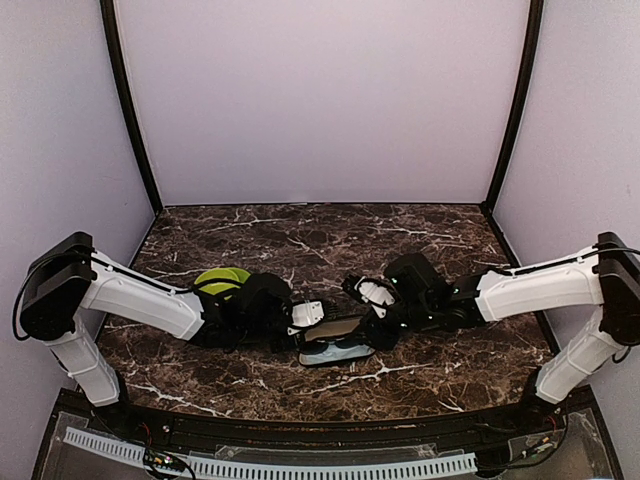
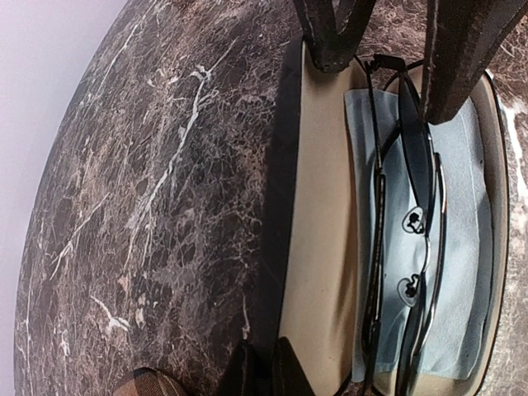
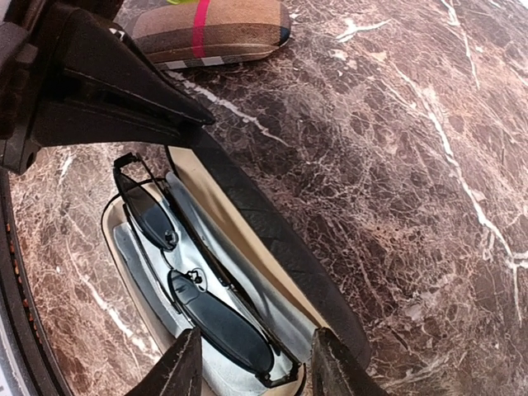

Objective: Organize the sunglasses
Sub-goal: Adjust the sunglasses in the sunglasses case.

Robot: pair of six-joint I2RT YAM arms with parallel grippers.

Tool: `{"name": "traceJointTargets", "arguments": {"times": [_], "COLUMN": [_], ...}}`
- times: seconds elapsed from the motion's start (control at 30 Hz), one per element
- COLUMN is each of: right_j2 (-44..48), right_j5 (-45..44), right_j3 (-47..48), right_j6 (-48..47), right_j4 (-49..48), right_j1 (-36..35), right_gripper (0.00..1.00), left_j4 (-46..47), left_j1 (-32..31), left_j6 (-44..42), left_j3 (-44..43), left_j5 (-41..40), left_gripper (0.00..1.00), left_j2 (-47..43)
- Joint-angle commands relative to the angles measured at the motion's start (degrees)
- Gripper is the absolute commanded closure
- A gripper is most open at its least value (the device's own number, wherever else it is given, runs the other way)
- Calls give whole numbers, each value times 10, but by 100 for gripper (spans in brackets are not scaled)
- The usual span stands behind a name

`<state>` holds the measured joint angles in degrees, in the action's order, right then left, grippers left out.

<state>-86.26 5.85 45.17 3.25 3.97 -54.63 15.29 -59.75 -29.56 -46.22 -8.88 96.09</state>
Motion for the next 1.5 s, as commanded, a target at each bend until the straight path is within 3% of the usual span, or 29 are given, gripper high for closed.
{"name": "traceJointTargets", "arguments": {"times": [0.0, 0.47, 1.1, 1.47], "right_j2": [-10, -25, -19, -21], "right_j5": [-81, -96, 52, 67], "right_j3": [12, 35, -2, -14], "right_j6": [29, 100, 142, 149], "right_j4": [-2, 20, -24, -38], "right_j1": [-4, -4, 60, 70], "right_gripper": [55, 56, 57, 54], "left_j4": [6, 6, 23, 31], "left_j1": [-7, -11, -13, -13], "left_j6": [-7, -6, -16, -17], "left_j3": [8, 8, 17, 16], "left_j5": [28, 25, 11, 1], "left_gripper": [100, 100, 100, 100], "left_j2": [-18, -17, -27, -24]}}
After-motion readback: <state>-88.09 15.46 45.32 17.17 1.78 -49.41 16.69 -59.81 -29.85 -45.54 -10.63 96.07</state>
